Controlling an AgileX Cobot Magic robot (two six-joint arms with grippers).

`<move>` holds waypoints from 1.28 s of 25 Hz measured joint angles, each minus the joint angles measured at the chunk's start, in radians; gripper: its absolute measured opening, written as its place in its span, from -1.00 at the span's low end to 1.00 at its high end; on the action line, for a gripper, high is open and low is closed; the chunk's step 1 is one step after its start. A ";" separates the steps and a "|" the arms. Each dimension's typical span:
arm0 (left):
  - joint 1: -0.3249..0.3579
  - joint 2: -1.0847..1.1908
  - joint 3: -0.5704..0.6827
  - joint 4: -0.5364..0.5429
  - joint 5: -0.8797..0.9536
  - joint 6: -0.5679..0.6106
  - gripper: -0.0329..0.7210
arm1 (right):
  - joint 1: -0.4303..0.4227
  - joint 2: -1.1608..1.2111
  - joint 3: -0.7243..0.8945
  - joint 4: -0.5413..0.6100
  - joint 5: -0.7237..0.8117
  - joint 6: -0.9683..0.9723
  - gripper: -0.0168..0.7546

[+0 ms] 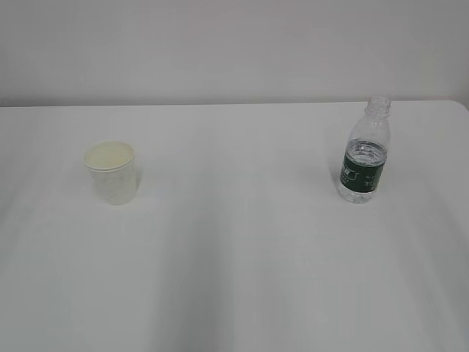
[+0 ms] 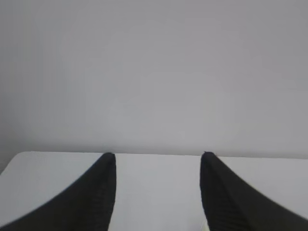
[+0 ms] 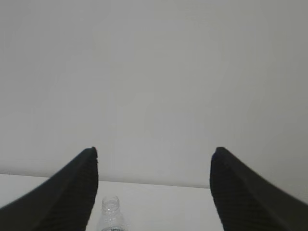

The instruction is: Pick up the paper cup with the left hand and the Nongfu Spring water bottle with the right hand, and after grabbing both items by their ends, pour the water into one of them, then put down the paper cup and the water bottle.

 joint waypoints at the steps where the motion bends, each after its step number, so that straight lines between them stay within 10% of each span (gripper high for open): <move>1: -0.002 0.011 0.000 0.013 0.000 0.000 0.14 | 0.000 0.021 0.000 0.000 -0.025 0.000 0.48; 6: -0.004 0.056 0.000 0.067 0.000 0.000 0.32 | 0.000 0.154 0.000 -0.001 -0.136 0.000 0.48; 8: -0.004 0.067 0.000 0.059 -0.007 0.000 0.47 | 0.000 0.197 0.000 -0.005 -0.173 -0.001 0.82; 11: -0.004 0.080 0.000 0.035 -0.048 0.000 0.56 | 0.000 0.242 0.000 -0.005 -0.228 -0.001 0.56; 32: -0.064 0.375 0.104 0.020 -0.560 0.000 0.53 | 0.000 0.482 0.000 -0.004 -0.365 0.000 0.44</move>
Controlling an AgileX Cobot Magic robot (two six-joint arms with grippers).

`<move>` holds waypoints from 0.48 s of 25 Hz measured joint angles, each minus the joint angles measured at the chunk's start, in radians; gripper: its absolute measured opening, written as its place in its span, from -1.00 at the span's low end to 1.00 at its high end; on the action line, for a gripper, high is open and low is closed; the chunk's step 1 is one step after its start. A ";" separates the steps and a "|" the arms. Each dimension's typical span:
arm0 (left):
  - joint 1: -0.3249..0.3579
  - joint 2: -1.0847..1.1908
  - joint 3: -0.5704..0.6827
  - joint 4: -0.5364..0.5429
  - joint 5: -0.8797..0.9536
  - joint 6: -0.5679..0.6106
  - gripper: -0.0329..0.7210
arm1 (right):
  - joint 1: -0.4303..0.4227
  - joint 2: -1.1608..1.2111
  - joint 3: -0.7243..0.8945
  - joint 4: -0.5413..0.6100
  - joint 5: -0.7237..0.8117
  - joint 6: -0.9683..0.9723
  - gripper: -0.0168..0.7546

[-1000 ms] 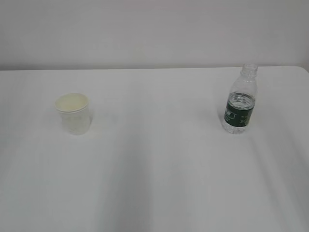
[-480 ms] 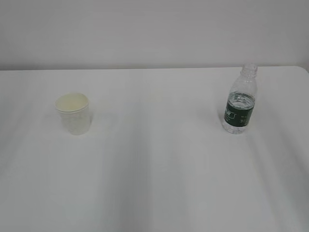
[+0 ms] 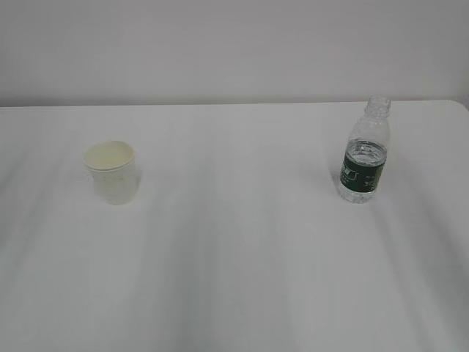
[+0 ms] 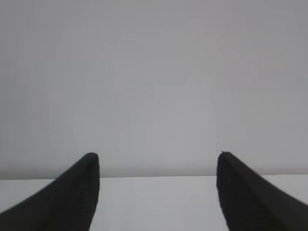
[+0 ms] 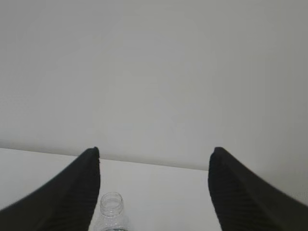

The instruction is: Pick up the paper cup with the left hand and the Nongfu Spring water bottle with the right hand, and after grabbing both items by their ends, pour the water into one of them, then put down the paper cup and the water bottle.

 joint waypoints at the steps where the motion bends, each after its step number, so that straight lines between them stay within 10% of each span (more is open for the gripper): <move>1: -0.011 0.019 0.015 0.000 -0.045 0.000 0.52 | 0.000 0.017 0.000 0.000 -0.014 0.000 0.41; 12: -0.070 0.116 0.136 0.000 -0.296 0.000 0.51 | 0.000 0.115 0.033 0.000 -0.167 0.024 0.37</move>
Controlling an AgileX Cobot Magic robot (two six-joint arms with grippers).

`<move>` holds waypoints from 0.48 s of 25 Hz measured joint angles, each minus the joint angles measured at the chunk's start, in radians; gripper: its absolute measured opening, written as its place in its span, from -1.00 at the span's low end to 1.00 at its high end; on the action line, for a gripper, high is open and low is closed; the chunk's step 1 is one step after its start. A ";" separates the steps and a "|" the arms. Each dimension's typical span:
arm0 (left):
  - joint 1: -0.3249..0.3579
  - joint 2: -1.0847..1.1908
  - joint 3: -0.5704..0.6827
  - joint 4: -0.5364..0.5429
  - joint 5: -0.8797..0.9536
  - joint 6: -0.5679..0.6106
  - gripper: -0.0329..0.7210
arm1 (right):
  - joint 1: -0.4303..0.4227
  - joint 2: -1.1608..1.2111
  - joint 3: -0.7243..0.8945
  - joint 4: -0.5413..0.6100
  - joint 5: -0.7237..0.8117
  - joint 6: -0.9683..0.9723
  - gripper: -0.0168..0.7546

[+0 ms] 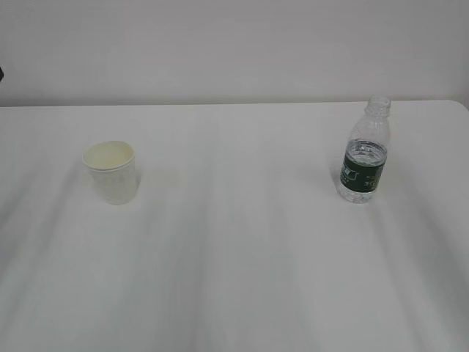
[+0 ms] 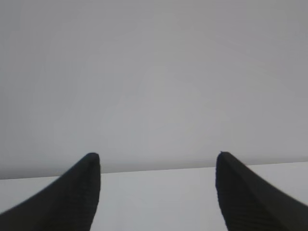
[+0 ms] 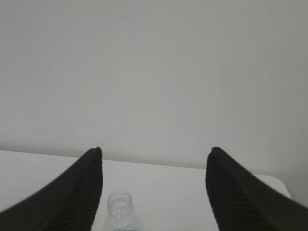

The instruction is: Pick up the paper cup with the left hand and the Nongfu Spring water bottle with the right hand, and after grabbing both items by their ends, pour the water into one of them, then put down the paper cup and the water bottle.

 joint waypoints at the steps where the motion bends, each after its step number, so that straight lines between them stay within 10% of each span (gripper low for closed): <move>1: 0.000 0.011 0.014 0.000 -0.033 0.000 0.51 | 0.000 0.002 0.019 0.000 -0.023 0.002 0.37; 12: 0.000 0.100 0.123 0.012 -0.226 -0.016 0.48 | 0.000 0.005 0.251 0.021 -0.238 0.060 0.37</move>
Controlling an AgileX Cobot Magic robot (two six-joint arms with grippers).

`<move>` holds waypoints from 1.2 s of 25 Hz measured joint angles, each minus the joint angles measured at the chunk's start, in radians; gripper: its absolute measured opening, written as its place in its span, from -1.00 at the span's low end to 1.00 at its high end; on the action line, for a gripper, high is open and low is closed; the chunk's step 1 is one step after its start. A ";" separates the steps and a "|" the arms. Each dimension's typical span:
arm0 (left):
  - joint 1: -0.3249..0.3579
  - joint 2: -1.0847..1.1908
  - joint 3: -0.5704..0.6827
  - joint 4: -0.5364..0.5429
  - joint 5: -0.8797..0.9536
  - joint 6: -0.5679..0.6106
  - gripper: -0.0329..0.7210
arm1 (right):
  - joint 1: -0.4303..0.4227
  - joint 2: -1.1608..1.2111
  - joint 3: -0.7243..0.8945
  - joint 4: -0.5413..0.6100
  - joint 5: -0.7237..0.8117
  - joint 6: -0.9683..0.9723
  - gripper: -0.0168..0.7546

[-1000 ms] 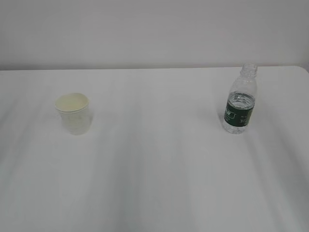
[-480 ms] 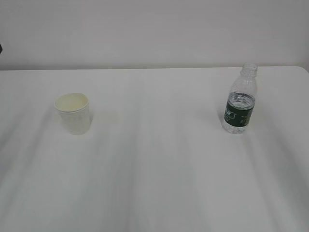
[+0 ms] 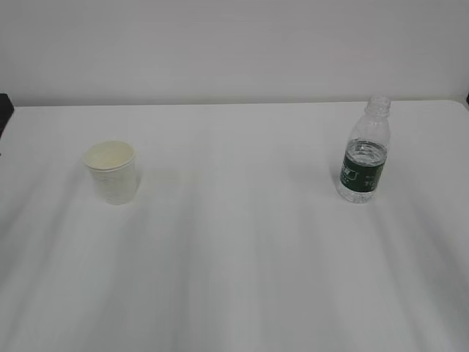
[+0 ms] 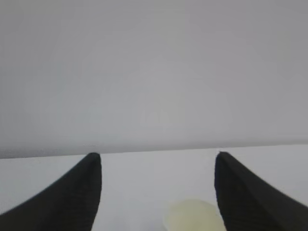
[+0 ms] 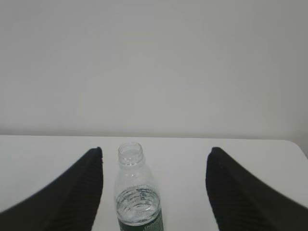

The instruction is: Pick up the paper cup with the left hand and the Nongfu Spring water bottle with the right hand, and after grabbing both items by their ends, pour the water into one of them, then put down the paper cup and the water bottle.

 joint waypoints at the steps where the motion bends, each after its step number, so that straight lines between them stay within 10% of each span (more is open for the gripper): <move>1: 0.000 0.010 0.002 0.010 -0.002 -0.002 0.48 | 0.000 0.004 0.015 0.000 -0.022 0.000 0.37; 17: 0.000 0.286 0.112 0.092 -0.149 -0.032 0.45 | 0.000 0.358 0.245 0.003 -0.614 0.029 0.37; 30: 0.000 0.292 0.112 0.142 -0.151 -0.060 0.45 | 0.000 0.632 0.240 0.019 -0.633 0.018 0.37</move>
